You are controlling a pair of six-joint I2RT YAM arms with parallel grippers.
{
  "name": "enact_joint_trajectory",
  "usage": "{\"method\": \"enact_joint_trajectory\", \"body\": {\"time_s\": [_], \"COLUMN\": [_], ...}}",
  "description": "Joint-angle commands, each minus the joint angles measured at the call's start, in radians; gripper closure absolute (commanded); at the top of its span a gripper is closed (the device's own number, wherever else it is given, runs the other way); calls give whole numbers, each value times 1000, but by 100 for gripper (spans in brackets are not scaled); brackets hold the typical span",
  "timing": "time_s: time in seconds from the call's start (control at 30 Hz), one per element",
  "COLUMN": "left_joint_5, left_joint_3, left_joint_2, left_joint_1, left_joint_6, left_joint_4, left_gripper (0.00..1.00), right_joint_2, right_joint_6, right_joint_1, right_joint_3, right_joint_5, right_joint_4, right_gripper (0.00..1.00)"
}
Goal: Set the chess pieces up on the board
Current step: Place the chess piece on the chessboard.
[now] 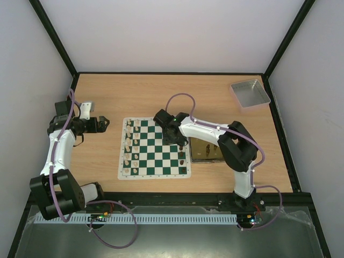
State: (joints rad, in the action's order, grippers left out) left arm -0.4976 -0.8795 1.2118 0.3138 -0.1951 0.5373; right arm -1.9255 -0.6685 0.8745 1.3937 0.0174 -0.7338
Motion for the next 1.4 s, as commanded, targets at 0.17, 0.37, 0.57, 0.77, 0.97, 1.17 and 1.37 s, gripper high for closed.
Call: {"method": "enact_joint_trajectory", "body": {"time_s": [0.17, 0.37, 0.57, 0.77, 0.97, 1.17, 1.37], "left_joint_5": [-14, -15, -14, -15, -15, -14, -15], "left_joint_3": [-3, -3, -2, -3, -3, -3, -1], "left_joint_2": [2, 2, 2, 2, 0, 2, 5], "left_joint_1": [5, 5, 5, 5, 5, 5, 5], "left_joint_6": [-10, -9, -9, -9, -9, -9, -10], "left_joint_4": [11, 12, 11, 11, 12, 10, 10], "left_gripper": [1, 1, 1, 1, 1, 1, 1], "right_joint_2": [-54, -62, -65, -72, -79, -84, -83], "right_joint_6": [17, 14, 10, 11, 12, 12, 12], "right_joint_1": [2, -1, -14, -21, -31, -33, -32], "right_joint_3": [2, 2, -2, -2, -3, -2, -2], "right_joint_5": [22, 36, 36, 42, 38, 33, 23], "right_joint_4": [19, 27, 40, 47, 53, 60, 63], "right_gripper": [98, 98, 97, 97, 97, 96, 92]}}
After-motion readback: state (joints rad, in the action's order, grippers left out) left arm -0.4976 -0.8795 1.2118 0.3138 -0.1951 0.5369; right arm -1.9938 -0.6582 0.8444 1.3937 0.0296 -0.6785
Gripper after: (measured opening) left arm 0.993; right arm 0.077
